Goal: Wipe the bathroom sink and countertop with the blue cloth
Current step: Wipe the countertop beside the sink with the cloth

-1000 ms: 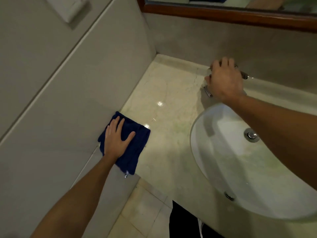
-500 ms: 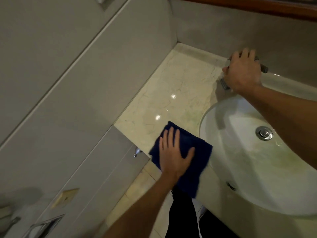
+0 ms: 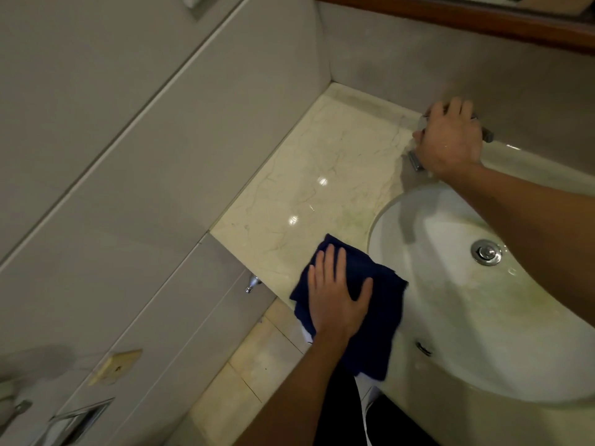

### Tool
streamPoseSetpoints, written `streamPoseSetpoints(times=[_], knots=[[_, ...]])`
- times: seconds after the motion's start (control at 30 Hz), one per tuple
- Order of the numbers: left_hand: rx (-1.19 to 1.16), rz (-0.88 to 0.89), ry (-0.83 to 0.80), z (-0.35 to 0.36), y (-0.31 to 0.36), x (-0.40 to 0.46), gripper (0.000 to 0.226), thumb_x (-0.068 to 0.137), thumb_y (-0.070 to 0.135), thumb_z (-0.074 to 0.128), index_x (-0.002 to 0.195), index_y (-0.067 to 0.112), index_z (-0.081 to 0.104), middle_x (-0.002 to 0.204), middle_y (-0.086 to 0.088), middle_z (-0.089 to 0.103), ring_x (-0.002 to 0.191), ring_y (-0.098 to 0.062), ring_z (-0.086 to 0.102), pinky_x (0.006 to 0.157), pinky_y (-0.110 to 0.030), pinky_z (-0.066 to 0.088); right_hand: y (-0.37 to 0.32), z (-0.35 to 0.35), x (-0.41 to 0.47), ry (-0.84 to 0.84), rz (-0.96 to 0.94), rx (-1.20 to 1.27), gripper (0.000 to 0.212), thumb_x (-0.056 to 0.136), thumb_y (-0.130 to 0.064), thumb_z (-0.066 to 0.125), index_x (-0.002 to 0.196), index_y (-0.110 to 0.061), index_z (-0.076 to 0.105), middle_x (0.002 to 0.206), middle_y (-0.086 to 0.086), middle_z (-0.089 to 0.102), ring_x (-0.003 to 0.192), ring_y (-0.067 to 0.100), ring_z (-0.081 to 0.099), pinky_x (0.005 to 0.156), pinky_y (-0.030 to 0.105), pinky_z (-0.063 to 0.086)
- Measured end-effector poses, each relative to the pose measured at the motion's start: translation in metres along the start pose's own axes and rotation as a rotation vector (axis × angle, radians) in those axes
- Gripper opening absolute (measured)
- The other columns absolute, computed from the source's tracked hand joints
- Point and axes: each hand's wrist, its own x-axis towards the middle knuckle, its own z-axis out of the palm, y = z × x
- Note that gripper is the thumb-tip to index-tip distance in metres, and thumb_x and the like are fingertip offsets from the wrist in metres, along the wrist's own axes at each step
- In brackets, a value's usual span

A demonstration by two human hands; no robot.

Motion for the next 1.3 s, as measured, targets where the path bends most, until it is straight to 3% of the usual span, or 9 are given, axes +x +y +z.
streamPoseSetpoints(times=[0.2,0.47,1.0,1.3], knots=[[0.109,0.017,0.053,-0.017,-0.029,0.074,0.079,0.097,0.071,0.029,0.161,0.026,0.021,0.169,0.002,0.017,0.156,-0.02,0.012,0.128,-0.041,0.006,-0.002,0.001,-0.001,0.007,0.007,-0.015,0.038,0.098,-0.026,0.059,0.122,0.002,0.052,0.12,0.029,0.052,0.114,0.045,0.048,0.089,0.055,0.045],[0.163,0.079,0.07,-0.031,-0.023,0.191,0.08,0.096,0.073,0.023,0.161,0.026,0.023,0.169,-0.001,0.018,0.156,-0.022,0.011,0.128,-0.042,0.005,0.0,0.008,0.004,-0.004,0.018,-0.01,0.042,0.1,-0.031,0.059,0.128,-0.001,0.051,0.125,0.025,0.052,0.118,0.041,0.049,0.097,0.053,0.047],[0.092,0.085,0.047,-0.007,0.126,0.361,0.084,0.097,0.068,0.028,0.161,0.015,0.02,0.169,-0.009,0.016,0.157,-0.029,0.006,0.127,-0.047,0.001,-0.001,0.009,0.003,0.004,0.043,-0.043,0.038,0.095,-0.032,0.064,0.12,-0.007,0.053,0.115,0.017,0.056,0.108,0.035,0.053,0.085,0.046,0.049],[0.108,0.159,0.089,-0.004,0.129,0.38,0.084,0.094,0.067,0.032,0.158,0.011,0.028,0.166,-0.011,0.024,0.155,-0.03,0.013,0.126,-0.047,0.004,-0.002,0.009,0.003,0.012,0.05,-0.035,0.037,0.096,-0.032,0.061,0.122,-0.008,0.054,0.118,0.015,0.055,0.109,0.034,0.053,0.084,0.044,0.048]])
